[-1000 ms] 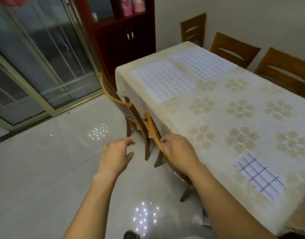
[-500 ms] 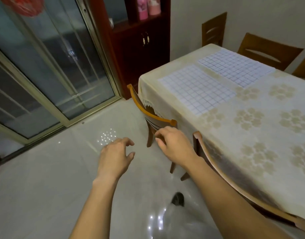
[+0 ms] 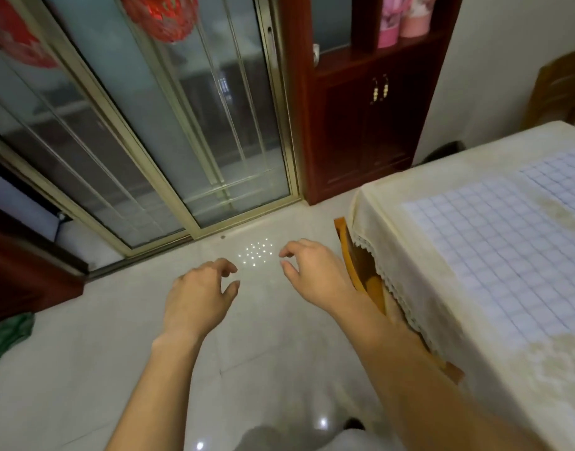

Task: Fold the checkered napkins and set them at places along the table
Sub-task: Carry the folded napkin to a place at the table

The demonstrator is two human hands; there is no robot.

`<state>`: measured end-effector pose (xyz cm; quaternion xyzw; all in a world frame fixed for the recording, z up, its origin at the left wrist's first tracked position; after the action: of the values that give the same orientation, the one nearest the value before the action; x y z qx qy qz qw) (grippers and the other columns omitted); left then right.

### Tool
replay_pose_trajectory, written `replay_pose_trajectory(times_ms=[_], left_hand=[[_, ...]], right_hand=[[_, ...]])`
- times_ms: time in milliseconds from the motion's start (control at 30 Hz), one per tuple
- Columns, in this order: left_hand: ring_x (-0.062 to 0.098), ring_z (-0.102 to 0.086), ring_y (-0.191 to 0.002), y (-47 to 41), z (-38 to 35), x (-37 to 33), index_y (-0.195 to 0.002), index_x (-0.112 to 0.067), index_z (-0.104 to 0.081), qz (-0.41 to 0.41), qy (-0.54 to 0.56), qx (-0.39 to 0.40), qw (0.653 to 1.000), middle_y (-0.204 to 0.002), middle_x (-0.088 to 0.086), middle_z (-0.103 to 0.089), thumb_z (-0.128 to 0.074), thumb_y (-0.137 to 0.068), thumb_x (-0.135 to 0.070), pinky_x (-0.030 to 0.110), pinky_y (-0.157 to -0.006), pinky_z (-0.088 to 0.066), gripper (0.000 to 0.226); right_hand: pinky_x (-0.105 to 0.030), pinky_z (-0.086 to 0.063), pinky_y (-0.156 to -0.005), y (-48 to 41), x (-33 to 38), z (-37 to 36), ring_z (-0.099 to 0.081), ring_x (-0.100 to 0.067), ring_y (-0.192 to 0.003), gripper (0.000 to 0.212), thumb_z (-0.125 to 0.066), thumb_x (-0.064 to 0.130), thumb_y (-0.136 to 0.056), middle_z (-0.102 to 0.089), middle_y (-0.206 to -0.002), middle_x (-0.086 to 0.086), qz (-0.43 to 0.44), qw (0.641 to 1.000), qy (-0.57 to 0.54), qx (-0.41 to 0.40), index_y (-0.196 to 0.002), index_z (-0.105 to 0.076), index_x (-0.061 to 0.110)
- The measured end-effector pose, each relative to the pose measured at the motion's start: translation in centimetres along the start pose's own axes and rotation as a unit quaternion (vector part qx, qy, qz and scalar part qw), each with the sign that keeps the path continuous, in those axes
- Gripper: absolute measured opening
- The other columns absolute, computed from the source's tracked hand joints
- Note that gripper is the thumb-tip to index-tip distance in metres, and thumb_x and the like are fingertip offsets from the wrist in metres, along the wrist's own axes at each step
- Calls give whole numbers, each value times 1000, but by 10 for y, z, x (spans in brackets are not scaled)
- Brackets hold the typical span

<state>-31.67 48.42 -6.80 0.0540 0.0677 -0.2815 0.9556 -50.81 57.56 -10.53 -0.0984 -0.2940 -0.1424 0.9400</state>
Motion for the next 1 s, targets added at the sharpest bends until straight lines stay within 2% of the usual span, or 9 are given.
replay_pose_trajectory(times_ms=[100,267,433,533,667,833,1000], left_hand=[[17,-66,-106,-50,-14,6,-127,-32,-61,-9,17,7,1000,-120,-11,-69,-59,-99,-43,36,-92,-52,30],[21,-60,-118,-160,-25,31,-128,-34,-61,-31,10,-19,999,-123,-9,-69,-60,-98,-44,43,-114,-35,32],[20,-62,-113,-283,-3,60,-122,-32,-65,-70,89,-16,993,-120,-10,-70,-64,-96,-38,43,-102,-46,26],[16,-64,-107,-349,21,72,-122,-31,-65,-107,106,4,989,-119,-12,-69,-64,-97,-37,37,-94,-51,25],[16,-66,-99,-434,43,75,-120,-29,-67,-147,108,-11,983,-119,-9,-70,-64,-98,-35,37,-89,-54,24],[17,-65,-102,-525,46,37,-120,-32,-67,-206,108,10,972,-118,-10,-69,-62,-98,-38,38,-91,-53,23],[17,-66,-101,-618,54,-31,-114,-29,-69,-252,118,-4,961,-112,-10,-70,-62,-99,-32,39,-91,-52,17]], right_hand=[[-30,-53,-95,-43,-19,-10,-61,-12,-106,26,-53,31,-103,-65,-123,6,-19,999,25,24,-125,-64,24],[-26,-53,-86,-133,-43,-21,-61,-11,-100,24,-54,34,-102,-67,-118,7,-46,996,71,3,-120,-66,26],[-33,-53,-85,-248,-35,-12,-62,-16,-99,24,-54,35,-101,-67,-114,3,-88,991,98,-35,-118,-67,25],[-30,-52,-82,-315,-22,-2,-62,-16,-98,22,-54,36,-101,-66,-113,5,-104,987,98,-66,-115,-68,25],[-28,-52,-75,-388,-24,8,-61,-13,-89,17,-55,34,-101,-64,-103,8,-131,982,70,-119,-109,-68,26],[-41,-56,-81,-439,-75,16,-63,-18,-92,18,-56,35,-100,-66,-106,3,-174,971,85,-139,-107,-69,26],[-40,-57,-78,-503,-142,68,-64,-16,-87,16,-56,34,-100,-65,-100,5,-201,957,73,-194,-105,-69,25]])
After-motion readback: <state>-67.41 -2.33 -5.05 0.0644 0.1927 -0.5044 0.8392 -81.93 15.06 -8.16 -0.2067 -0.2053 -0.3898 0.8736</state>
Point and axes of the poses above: each hand's wrist, its own y-axis away from the middle knuckle, its own z-axis out of the back of the hand, x = y × z, the point moved 1 cm from there along -y, towards the middle knuckle
